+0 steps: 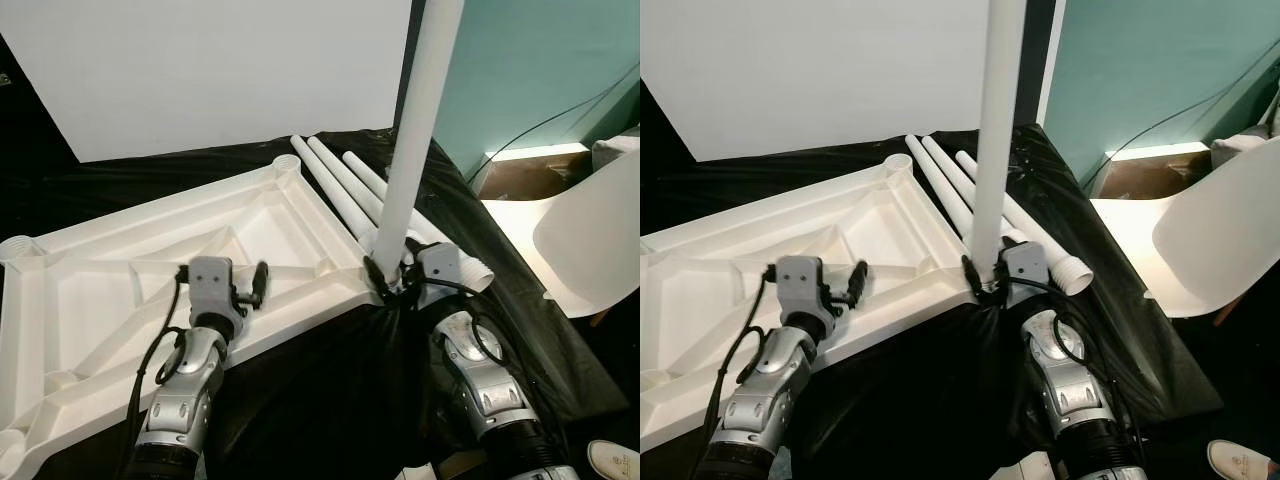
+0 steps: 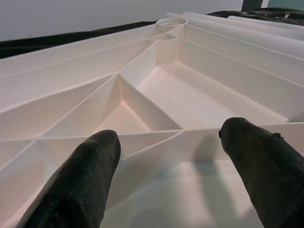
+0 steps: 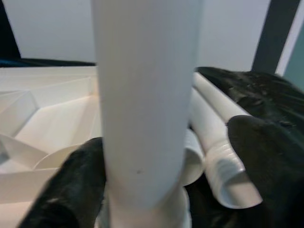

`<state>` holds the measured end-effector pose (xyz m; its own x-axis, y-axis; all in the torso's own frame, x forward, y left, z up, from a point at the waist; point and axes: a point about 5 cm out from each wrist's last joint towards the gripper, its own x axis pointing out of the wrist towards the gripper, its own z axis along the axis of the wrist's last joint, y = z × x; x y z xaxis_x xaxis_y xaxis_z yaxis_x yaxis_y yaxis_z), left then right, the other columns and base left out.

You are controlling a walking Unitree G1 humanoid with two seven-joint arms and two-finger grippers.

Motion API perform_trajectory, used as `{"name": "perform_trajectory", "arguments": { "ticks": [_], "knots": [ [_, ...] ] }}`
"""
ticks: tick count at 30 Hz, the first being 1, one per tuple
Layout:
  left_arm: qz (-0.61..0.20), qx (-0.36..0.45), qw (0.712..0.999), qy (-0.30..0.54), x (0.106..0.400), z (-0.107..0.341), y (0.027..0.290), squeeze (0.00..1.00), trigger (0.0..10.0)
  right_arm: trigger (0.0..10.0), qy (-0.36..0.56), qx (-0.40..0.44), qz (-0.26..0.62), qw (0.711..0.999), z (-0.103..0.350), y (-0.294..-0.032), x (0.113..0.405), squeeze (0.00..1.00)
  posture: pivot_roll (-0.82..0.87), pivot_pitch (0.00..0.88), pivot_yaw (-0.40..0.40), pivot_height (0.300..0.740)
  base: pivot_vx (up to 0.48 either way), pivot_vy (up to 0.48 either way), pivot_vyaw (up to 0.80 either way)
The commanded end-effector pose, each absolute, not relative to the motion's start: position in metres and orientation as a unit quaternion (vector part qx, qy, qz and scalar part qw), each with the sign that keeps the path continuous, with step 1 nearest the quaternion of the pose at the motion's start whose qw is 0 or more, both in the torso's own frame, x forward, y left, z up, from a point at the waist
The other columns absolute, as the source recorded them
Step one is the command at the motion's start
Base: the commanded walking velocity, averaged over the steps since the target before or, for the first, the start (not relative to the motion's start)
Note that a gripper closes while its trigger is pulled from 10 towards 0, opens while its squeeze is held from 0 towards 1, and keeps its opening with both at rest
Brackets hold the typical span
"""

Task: Building children table

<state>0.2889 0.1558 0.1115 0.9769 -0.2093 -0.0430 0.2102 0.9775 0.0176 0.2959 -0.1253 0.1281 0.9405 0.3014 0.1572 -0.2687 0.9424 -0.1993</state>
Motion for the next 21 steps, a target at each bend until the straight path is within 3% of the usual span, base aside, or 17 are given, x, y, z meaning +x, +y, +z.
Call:
{"name": "perform_trajectory", "arguments": {
  "ticks": [1, 6, 7, 9, 10, 18, 19, 21],
  "knots": [
    [-0.084, 0.019, 0.996, 0.025, 0.290, 0.110, 0.156, 0.00, 10.0, 10.0, -0.105, -0.091, 0.126, 0.982, 0.132, -0.134, 0.296, 1.00, -0.03, 0.000, 0.000, 0.740, 0.000, 0.000, 0.00],
    [-0.077, 0.023, 0.997, 0.020, 0.288, 0.111, 0.157, 0.00, 10.0, 10.0, -0.111, -0.096, 0.133, 0.980, 0.134, -0.133, 0.295, 1.00, -0.03, 0.000, 0.000, 0.740, 0.000, 0.000, 0.00],
    [-0.072, 0.025, 0.997, 0.017, 0.287, 0.112, 0.157, 0.00, 10.0, 10.0, -0.111, -0.098, 0.134, 0.980, 0.135, -0.132, 0.294, 0.70, -0.03, 0.000, 0.000, 0.740, 0.000, 0.000, 0.00],
    [-0.072, 0.025, 0.997, 0.017, 0.287, 0.112, 0.157, 0.00, 10.0, 10.0, -0.111, -0.098, 0.134, 0.980, 0.135, -0.132, 0.294, 0.70, -0.03, 0.000, 0.000, 0.740, 0.000, 0.000, 0.00],
    [-0.065, 0.022, 0.998, 0.006, 0.286, 0.115, 0.157, 0.00, 10.0, 10.0, -0.108, -0.096, 0.136, 0.980, 0.135, -0.133, 0.292, 0.00, -0.03, 0.000, 0.000, 0.740, 0.000, 0.000, 0.00],
    [-0.044, -0.014, 0.998, -0.040, 0.279, 0.130, 0.163, 0.00, 10.0, 10.0, -0.088, -0.059, 0.155, 0.982, 0.132, -0.141, 0.278, 0.00, -0.03, 0.000, 0.000, 0.740, 0.000, 0.000, 0.00],
    [-0.046, -0.013, 0.998, -0.043, 0.277, 0.131, 0.163, 0.00, 10.0, 10.0, -0.085, -0.051, 0.161, 0.982, 0.132, -0.143, 0.275, 0.00, -0.03, 0.000, 0.065, 0.740, 0.000, 0.000, 0.00],
    [-0.046, -0.013, 0.998, -0.043, 0.277, 0.131, 0.163, 0.00, 10.0, 10.0, -0.085, -0.051, 0.161, 0.982, 0.132, -0.143, 0.275, 0.00, -0.03, 0.000, 0.065, 0.740, 0.000, 0.000, 0.00]
  ]
}}
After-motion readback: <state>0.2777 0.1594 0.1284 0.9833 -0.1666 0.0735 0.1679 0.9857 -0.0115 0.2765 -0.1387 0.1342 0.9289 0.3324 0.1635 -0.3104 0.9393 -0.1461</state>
